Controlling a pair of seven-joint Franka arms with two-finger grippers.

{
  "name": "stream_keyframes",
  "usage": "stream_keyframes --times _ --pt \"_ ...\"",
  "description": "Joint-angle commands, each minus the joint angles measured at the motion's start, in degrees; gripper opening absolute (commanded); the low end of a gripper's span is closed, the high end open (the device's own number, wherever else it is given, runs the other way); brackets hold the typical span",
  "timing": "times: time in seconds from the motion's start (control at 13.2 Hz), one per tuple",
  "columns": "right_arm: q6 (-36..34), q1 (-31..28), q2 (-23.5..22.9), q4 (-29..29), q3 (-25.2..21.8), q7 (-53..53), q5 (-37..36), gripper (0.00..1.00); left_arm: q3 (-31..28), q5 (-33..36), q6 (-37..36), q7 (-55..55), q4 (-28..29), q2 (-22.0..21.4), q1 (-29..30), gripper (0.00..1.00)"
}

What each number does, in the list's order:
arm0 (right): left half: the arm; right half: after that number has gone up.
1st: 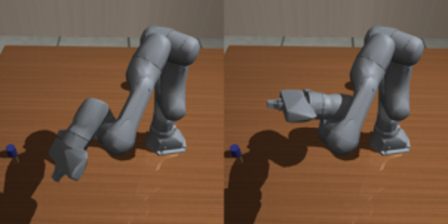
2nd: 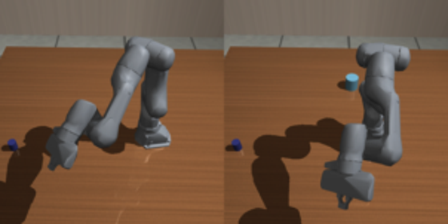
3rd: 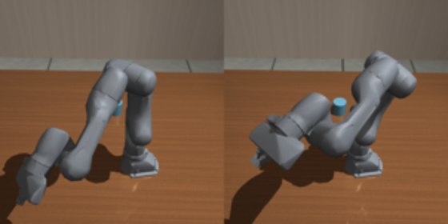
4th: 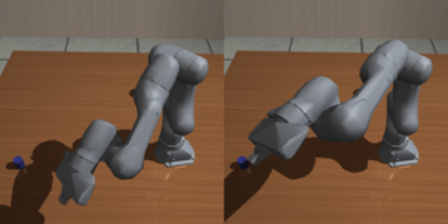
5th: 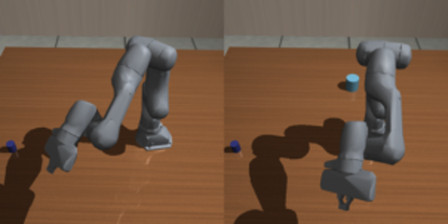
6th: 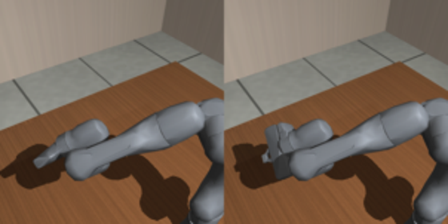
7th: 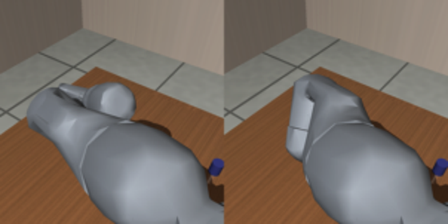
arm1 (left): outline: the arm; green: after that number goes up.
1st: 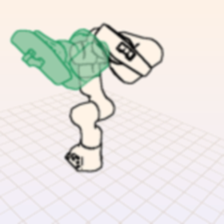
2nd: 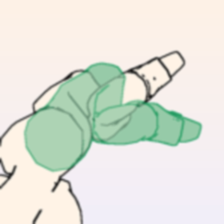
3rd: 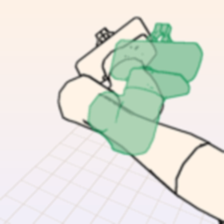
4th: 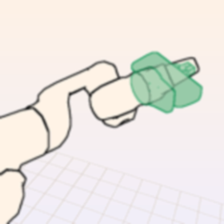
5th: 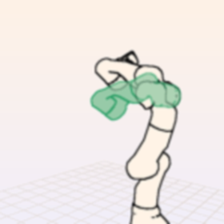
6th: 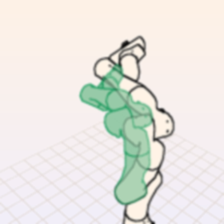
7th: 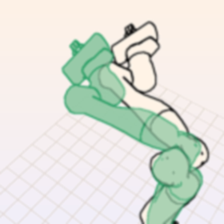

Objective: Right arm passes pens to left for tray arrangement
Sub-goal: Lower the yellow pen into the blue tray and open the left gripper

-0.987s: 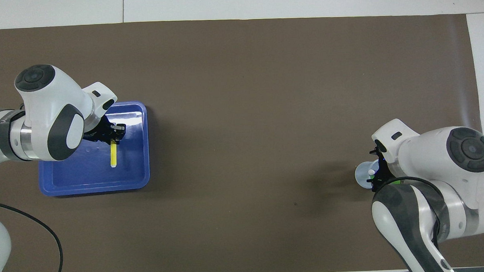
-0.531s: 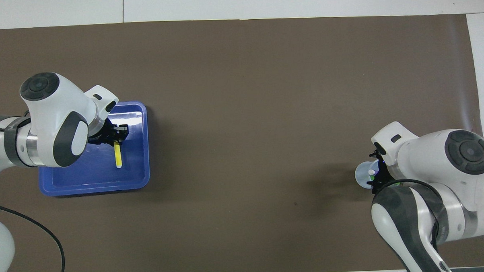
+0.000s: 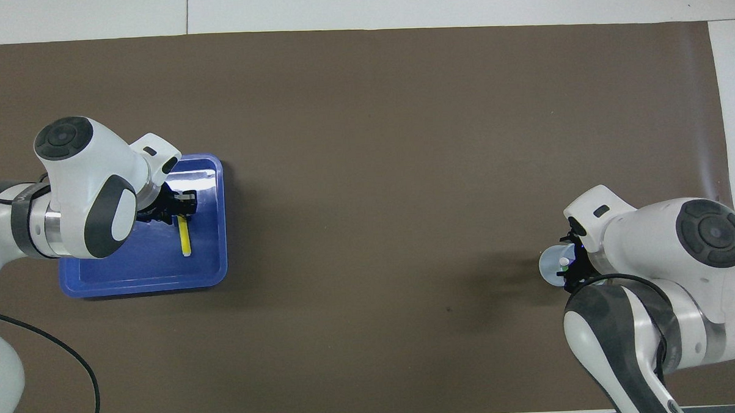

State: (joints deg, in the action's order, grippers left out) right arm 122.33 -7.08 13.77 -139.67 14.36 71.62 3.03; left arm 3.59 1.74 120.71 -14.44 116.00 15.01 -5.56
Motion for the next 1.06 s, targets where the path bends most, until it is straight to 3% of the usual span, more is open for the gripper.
stream_keyframes --times 0.0,0.46,0.61,0.68,0.99 --pt "0.98 -0.3 1.44 -1.39 0.32 0.72 -1.1 0.53 -0.17 0.64 1.54 -0.5 2.39 -2.18 -0.24 1.0" --pt "0.98 -0.3 1.44 -1.39 0.32 0.63 -1.1 0.35 -0.08 -1.98 0.5 -0.68 0.38 -2.27 -0.16 1.0" --pt "1.07 -0.3 1.35 -1.31 0.32 0.54 -1.1 0.06 -0.08 -3.84 -5.88 -0.85 -5.57 -2.18 -0.42 1.0" --pt "1.24 -0.39 1.0 -0.96 0.32 0.46 -1.1 0.0 0.01 -3.85 -10.19 -0.94 -9.17 -1.83 -0.51 1.0" --pt "0.19 -1.09 1.35 3.6 0.06 -4.35 -1.01 0.0 1.15 -7.62 -21.98 -2.08 -18.94 -2.7 -0.68 1.0"
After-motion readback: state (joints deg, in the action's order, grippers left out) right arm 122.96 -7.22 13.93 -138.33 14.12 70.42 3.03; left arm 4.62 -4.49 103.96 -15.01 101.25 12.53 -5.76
